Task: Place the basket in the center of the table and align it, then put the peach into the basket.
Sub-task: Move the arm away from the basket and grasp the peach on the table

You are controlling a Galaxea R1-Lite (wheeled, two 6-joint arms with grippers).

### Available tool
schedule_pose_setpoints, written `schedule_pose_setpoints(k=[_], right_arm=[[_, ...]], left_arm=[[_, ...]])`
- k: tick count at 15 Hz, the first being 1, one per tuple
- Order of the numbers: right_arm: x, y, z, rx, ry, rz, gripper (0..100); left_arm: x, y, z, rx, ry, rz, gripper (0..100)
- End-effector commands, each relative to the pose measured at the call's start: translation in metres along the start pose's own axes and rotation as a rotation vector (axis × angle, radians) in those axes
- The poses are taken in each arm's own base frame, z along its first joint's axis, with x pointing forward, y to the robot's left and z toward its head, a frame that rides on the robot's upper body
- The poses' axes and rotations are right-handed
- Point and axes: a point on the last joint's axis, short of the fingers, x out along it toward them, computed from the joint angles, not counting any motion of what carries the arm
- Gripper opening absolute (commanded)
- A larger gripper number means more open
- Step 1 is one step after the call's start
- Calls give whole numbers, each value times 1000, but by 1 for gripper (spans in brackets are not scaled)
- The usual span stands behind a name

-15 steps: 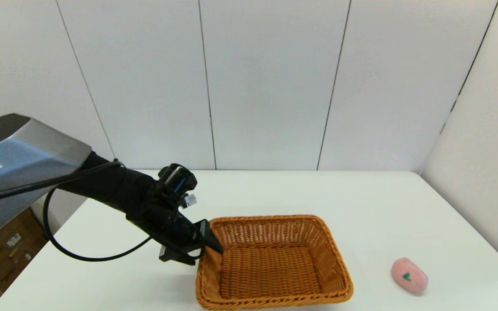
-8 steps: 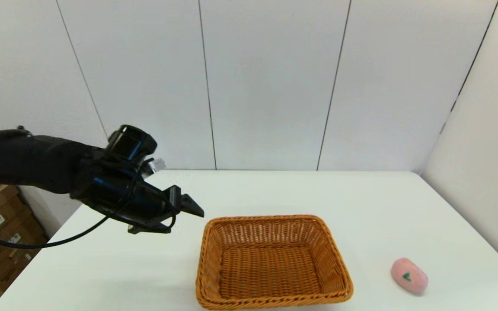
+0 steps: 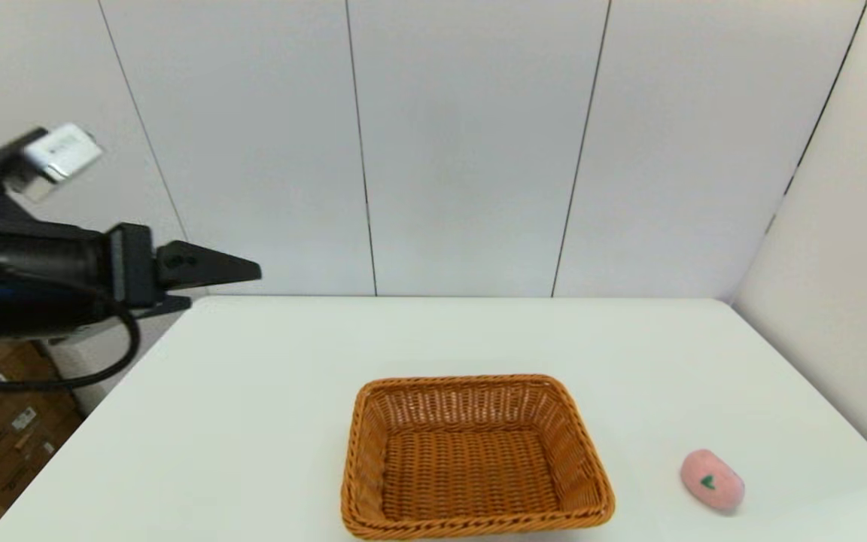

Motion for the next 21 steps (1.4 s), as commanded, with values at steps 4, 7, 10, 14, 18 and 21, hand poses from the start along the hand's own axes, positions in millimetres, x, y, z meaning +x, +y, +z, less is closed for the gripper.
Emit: schedule_pose_setpoints(k=[4,7,10,14,18,21], right_arm=[[0,0,0,0,-2,0,100],[0,0,0,0,-2,0,100],[0,0,0,0,-2,0,100],[0,0,0,0,0,0,100],[0,0,0,0,-2,0,100],[0,0,0,0,-2,0,100]], left_arm=[[-145,8,-75,264,-414,31,100],[-151,21,-96,357,-477,249,100],[-151,32,-124,399,-490,373,100],[-153,46,-168,431,-549,431,100],[-149,51,-195,416,-589,488,100],[-138,62,-215,415,-576,470,100]])
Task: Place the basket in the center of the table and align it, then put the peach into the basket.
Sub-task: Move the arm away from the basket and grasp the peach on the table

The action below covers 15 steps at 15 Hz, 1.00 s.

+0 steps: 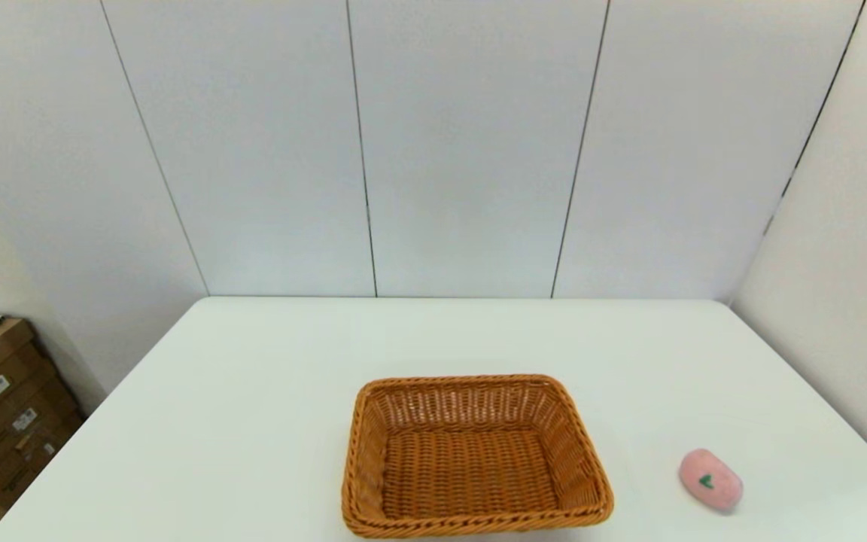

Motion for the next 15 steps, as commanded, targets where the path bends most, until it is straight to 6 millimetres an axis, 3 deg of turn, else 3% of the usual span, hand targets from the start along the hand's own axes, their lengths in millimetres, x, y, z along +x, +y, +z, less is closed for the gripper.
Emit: schedule_pose_setpoints(k=[1,4,8,11,15], right_arm=[[0,0,0,0,-2,0,100],[0,0,0,0,-2,0,100],[0,0,0,-9,-2,0,100],[0,0,0,-9,-2,0,100],[0,0,0,-6,-2,0,100]], left_arm=[[-6,-2,-39,-8,-12,0,100],[-5,-4,-67,-33,-46,1,100],[15,-8,-83,-40,-116,-53,100],[27,-11,-107,-26,-56,-81,100],[30,-11,-111,-68,-77,-80,100]])
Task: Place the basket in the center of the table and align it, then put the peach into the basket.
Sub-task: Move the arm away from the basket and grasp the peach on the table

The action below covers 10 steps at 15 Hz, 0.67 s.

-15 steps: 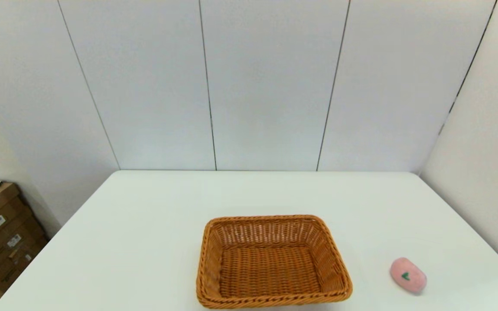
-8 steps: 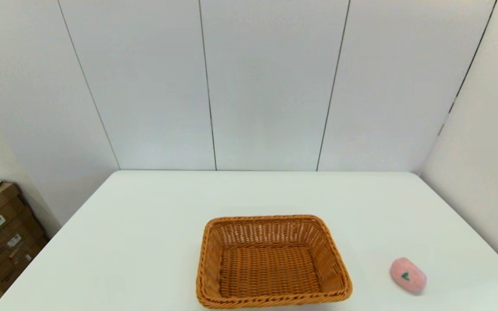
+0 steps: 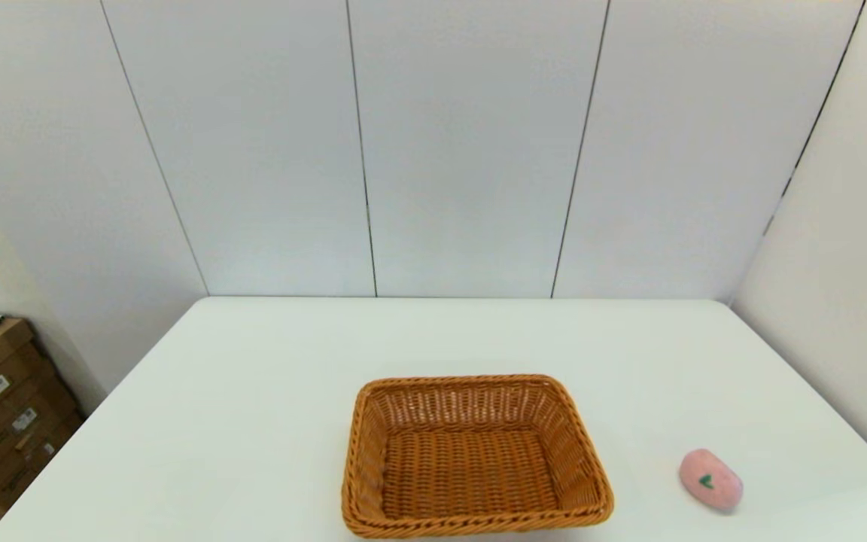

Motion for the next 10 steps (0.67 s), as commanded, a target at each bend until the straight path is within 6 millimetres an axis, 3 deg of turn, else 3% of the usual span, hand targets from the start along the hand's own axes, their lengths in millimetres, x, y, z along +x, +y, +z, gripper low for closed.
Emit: schedule_pose_setpoints(k=[1,10], right_arm=[[0,0,0,3,-1,1,100],[-1,0,1,-4,2,-2,100]], left_arm=[[2,0,-5,-38,10,6,100],[2,1,-5,-88,7,34,100]])
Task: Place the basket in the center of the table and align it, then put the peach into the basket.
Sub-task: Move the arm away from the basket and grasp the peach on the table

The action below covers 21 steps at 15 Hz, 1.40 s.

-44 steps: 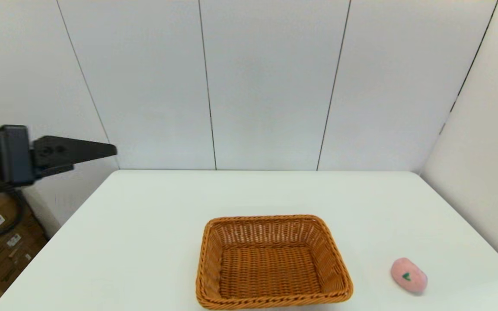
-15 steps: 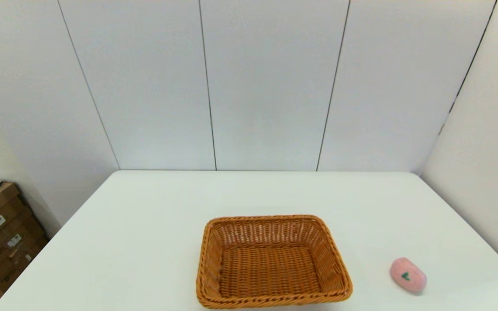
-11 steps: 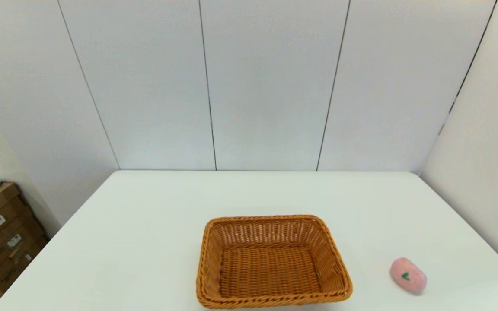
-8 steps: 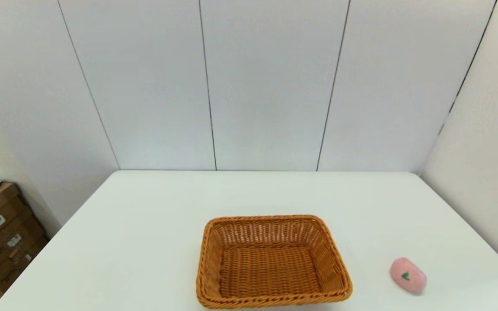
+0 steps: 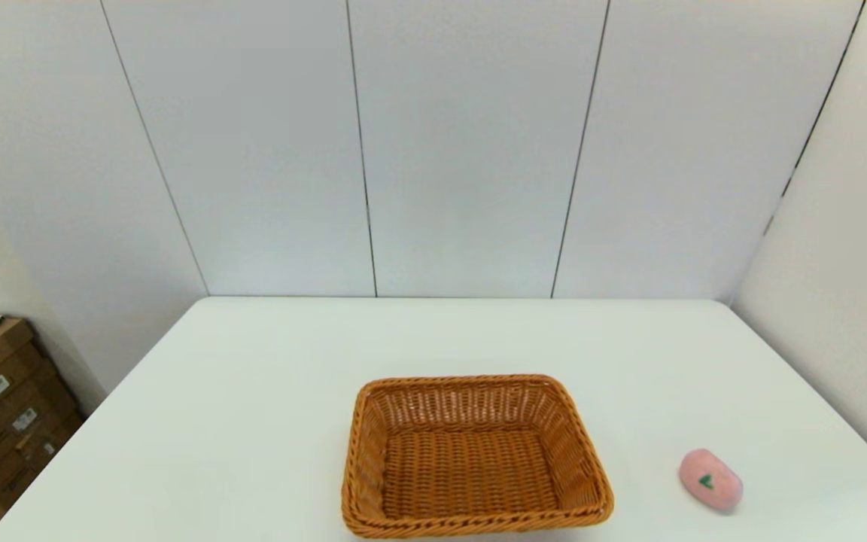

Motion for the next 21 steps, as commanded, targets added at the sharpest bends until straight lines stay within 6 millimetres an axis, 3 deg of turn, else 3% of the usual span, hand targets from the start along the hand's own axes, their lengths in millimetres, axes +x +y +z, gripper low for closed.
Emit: schedule_pose_setpoints(k=[1,3,4,7,9,13,21], right_arm=[[-4,0,12,-20,-8,11,100],[1,1,46,-21,128,14,100],[16,2,67,-23,222,11,100],[69,3,79,-67,502,17,100],[104,4,76,-101,654,26,100],[170,4,52,-116,851,9,100],[225,3,1,-196,1124,-7,100]], left_arm=[[0,0,0,-1,-1,0,100],[0,0,0,-1,-1,0,100],[0,0,0,-1,-1,0,100],[0,0,0,-1,-1,0,100],[0,0,0,-1,-1,0,100],[0,0,0,-1,-1,0,100],[0,0,0,-6,-1,0,100]])
